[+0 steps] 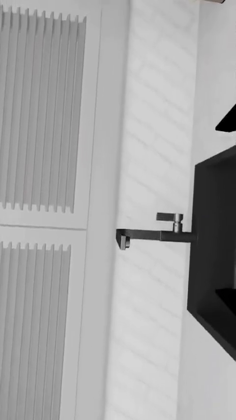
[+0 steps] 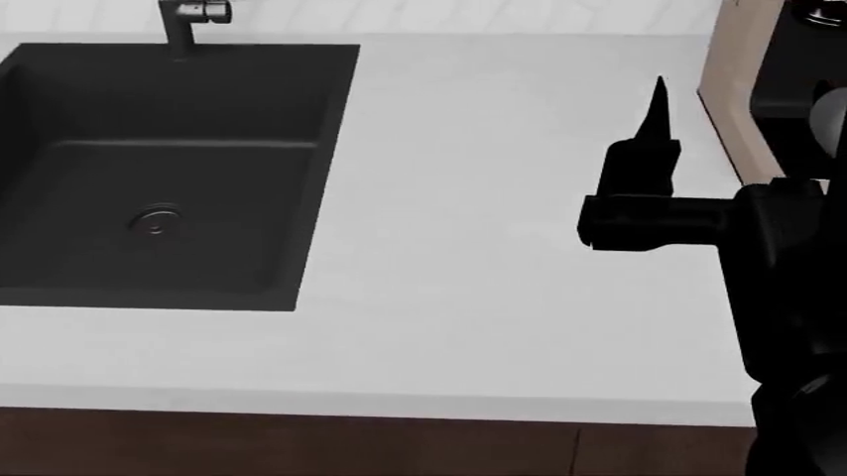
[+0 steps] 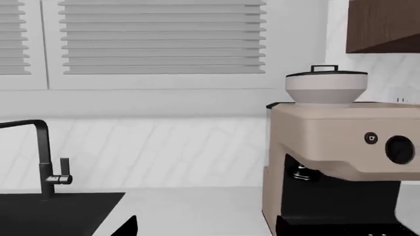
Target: Place the eggs and milk next to the bowl.
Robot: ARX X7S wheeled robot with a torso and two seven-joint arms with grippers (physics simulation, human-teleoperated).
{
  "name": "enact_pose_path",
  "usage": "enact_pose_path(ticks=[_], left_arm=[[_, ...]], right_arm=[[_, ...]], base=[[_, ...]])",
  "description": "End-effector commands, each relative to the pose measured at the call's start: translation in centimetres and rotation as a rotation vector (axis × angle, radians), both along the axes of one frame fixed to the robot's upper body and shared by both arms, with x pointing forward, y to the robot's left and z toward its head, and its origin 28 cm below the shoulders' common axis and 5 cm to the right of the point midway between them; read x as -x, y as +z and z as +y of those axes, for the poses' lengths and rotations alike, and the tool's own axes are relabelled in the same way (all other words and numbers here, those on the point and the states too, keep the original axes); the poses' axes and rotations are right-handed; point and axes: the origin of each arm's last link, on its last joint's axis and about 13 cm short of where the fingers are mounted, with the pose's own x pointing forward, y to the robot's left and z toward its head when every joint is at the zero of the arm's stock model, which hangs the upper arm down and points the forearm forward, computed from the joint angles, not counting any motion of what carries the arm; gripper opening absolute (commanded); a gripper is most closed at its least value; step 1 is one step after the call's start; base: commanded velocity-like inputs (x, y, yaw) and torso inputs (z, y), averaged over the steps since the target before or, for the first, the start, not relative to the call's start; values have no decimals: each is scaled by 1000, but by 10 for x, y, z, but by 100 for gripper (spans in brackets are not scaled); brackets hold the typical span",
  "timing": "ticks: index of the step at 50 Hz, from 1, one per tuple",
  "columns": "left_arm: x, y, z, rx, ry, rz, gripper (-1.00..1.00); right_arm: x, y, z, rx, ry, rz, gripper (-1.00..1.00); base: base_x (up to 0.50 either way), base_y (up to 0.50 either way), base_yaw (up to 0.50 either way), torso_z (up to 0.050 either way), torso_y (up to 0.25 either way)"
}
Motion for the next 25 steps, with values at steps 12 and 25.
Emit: enact_pose_path(ticks=[12, 25], left_arm=[[-1, -1, 0, -2, -1, -3, 100], [-3, -2, 0, -1, -2, -5, 100]], right_arm=[[0, 2, 1, 4, 4, -2, 100], [1, 3, 1, 7, 5, -1, 100]], base=[[0, -500, 0, 0, 0], [0, -500, 0, 0, 0]])
